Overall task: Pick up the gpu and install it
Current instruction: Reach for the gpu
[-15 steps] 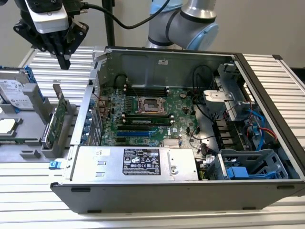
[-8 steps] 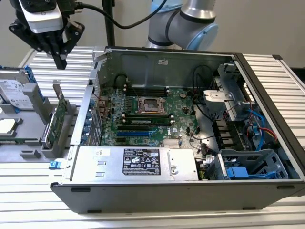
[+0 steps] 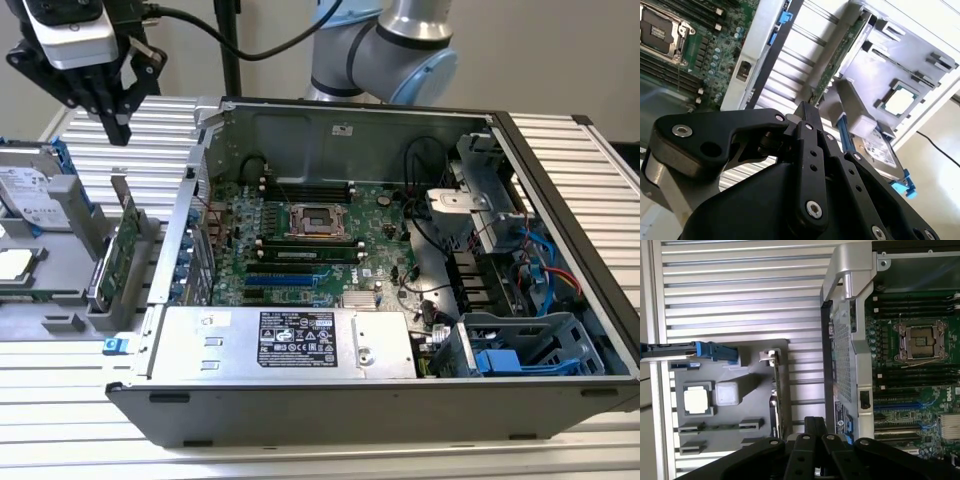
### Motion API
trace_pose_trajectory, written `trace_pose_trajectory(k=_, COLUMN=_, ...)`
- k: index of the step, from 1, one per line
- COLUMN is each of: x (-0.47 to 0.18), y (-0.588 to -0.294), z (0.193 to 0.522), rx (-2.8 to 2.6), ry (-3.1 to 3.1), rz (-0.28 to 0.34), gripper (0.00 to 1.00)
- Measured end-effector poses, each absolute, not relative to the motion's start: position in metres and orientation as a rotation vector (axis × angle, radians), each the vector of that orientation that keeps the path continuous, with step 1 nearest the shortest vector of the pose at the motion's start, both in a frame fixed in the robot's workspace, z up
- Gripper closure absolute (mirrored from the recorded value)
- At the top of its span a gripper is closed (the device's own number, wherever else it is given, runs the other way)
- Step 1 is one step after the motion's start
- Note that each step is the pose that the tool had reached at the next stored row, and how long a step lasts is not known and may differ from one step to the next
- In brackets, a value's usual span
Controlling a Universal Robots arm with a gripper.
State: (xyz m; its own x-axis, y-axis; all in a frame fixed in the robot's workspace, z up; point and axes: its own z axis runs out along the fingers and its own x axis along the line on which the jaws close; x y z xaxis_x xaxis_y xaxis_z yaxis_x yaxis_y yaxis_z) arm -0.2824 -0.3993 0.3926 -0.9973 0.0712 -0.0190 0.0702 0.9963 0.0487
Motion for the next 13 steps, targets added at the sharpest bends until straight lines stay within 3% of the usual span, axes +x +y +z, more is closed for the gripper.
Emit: trace_pose_trajectory(k=13, x=-0.298, y=-0.399, z=0.393, rx=0.110, ry=3.118, rz=0.075, gripper=1.00)
